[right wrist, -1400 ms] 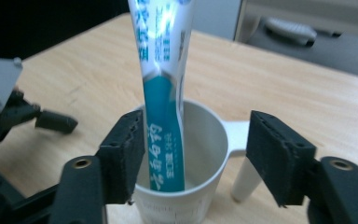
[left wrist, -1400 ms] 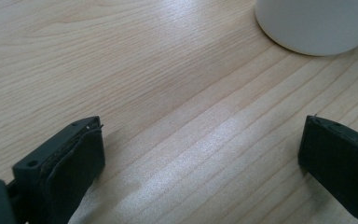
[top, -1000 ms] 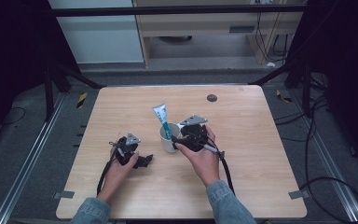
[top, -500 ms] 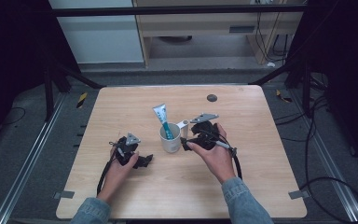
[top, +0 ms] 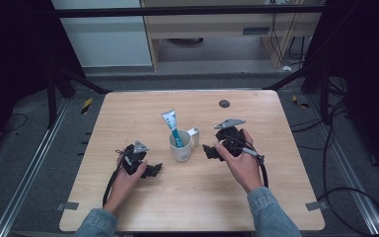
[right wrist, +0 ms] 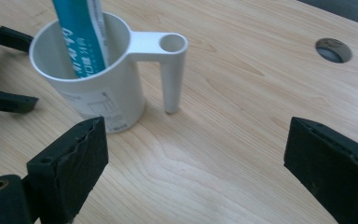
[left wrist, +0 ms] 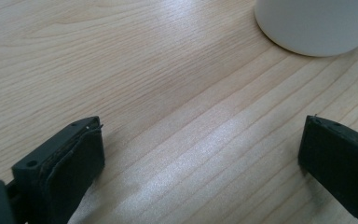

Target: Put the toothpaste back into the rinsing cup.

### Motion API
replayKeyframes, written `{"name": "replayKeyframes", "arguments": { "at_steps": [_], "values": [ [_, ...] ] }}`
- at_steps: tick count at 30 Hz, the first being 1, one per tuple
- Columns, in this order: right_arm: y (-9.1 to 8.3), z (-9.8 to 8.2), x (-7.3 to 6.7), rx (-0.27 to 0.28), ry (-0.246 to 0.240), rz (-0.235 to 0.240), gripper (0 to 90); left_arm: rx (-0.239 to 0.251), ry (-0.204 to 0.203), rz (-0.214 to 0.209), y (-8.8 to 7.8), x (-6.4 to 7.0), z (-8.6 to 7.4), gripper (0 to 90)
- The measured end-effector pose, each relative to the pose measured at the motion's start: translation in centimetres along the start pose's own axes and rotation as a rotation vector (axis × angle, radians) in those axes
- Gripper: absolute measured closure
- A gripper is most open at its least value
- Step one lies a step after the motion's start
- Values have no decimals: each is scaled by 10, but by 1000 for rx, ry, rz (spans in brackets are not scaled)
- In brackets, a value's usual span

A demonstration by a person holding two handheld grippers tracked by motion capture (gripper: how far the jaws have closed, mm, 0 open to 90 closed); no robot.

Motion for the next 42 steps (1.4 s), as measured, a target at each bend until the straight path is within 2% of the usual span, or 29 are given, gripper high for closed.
{"name": "replayKeyframes", "arguments": {
  "at_steps": [20, 27, 38, 42],
  "values": [
    [-24, -32, 38, -42, -1, -76, 97, 0, -2, 0, 0, 0, 0, 0],
    [-29, -53, 49, -61, 3, -88, 100, 1, -3, 0, 0, 0, 0, 0],
    [-27, -96, 66, -71, 70, -85, 105, -1, -1, 0, 0, 0, 0, 0],
    [-24, -108, 70, -82, 81, -83, 105, 1, -2, -1, 0, 0, 0, 0]
  ]
}}
Point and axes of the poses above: each handheld gripper's, and its own axes: y roughly forward along the jaws, z roughly out of its top, x roughly to its right, the point moved 7 cm from there along y, roughly forward along the jaws, and after that the axes turned 8 degrees about z, right-handed, at the moved point
